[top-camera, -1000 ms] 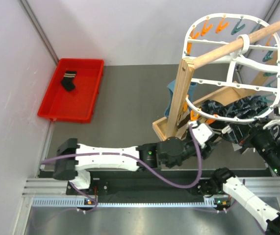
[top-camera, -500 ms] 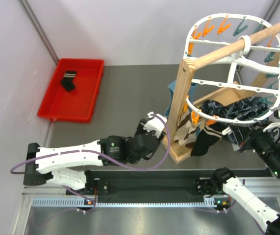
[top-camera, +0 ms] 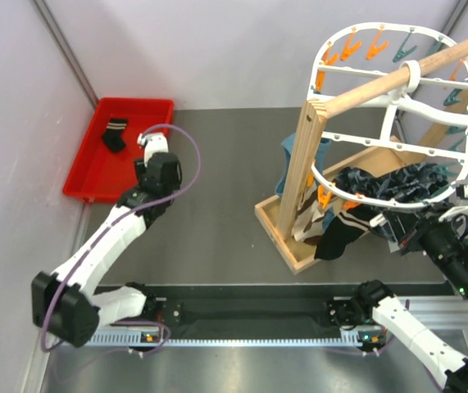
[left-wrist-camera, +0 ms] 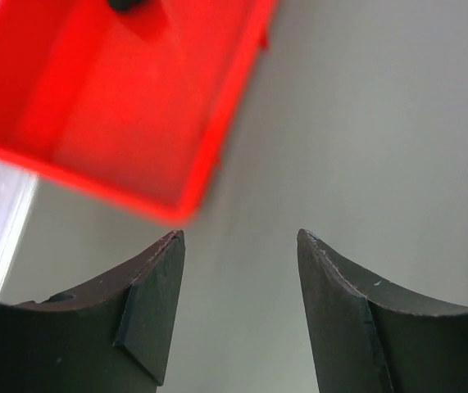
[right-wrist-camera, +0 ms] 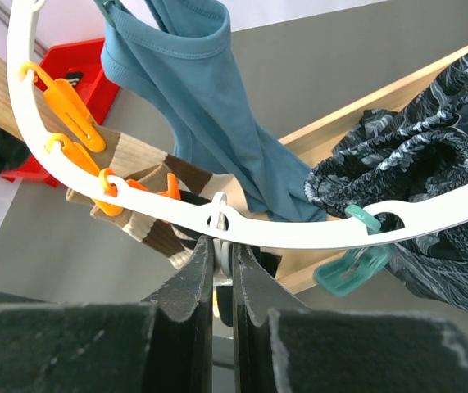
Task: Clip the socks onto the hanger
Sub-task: Adjust the sock in the bin.
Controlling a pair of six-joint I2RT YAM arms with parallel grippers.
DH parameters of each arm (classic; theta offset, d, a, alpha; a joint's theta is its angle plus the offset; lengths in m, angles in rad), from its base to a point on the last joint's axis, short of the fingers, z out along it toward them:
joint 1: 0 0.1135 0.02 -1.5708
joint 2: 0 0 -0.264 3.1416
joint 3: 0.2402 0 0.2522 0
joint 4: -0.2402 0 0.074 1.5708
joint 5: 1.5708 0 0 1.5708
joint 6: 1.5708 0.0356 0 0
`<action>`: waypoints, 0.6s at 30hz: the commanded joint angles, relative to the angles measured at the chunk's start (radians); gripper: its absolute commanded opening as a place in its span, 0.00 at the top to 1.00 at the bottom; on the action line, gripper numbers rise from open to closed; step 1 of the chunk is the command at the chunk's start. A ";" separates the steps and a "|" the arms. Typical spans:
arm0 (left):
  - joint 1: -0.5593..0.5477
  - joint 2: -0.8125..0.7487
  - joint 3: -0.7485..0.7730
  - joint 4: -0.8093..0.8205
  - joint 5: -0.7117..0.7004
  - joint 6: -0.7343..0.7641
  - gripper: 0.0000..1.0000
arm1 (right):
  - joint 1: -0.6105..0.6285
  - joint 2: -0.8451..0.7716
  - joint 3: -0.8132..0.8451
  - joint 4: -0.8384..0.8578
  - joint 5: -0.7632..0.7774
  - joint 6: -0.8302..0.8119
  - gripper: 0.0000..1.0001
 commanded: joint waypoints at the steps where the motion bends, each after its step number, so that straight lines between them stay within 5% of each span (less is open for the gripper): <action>1: 0.100 0.125 0.031 0.330 0.030 0.184 0.38 | 0.005 0.000 -0.002 0.002 -0.038 -0.010 1.00; 6: 0.291 0.392 0.100 0.728 0.102 0.297 0.40 | 0.005 0.012 0.014 -0.013 -0.037 -0.015 1.00; 13: 0.500 0.896 0.451 0.776 0.149 0.297 0.47 | 0.005 0.041 0.024 -0.039 -0.041 -0.021 1.00; 18: 0.612 1.096 0.632 0.856 0.319 0.241 0.46 | 0.005 0.078 0.051 -0.073 -0.037 -0.030 1.00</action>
